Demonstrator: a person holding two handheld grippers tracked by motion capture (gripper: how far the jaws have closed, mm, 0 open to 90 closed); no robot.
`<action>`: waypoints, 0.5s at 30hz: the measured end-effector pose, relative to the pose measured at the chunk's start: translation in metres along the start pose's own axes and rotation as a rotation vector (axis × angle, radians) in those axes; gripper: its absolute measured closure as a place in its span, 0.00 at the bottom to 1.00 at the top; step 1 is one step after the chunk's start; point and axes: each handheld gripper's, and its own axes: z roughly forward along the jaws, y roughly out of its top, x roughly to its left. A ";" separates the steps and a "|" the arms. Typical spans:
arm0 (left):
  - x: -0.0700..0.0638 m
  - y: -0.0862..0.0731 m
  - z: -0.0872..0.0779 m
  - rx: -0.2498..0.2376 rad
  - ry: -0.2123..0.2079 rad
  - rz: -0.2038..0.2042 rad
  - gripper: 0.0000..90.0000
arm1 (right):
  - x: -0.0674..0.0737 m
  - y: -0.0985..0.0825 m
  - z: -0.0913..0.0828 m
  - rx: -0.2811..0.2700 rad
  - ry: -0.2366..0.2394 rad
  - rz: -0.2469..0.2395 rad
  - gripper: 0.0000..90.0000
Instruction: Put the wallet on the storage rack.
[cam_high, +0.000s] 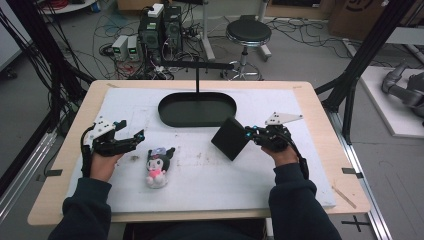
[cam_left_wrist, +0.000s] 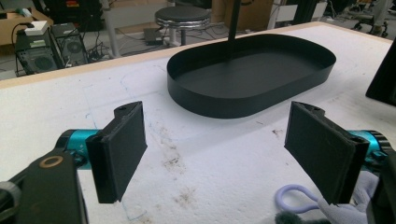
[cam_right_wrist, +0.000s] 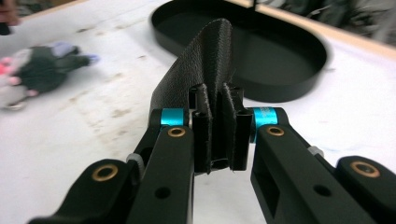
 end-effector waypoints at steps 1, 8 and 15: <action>0.000 0.000 0.000 0.001 -0.001 -0.001 0.23 | 0.000 0.000 0.000 0.000 0.000 0.000 0.93; 0.000 0.000 0.000 0.001 0.001 -0.001 0.23 | -0.002 0.003 -0.014 -0.001 -0.107 -0.050 0.93; 0.000 0.000 0.000 0.000 0.001 -0.002 0.23 | 0.005 0.008 -0.015 0.074 -0.191 -0.161 0.93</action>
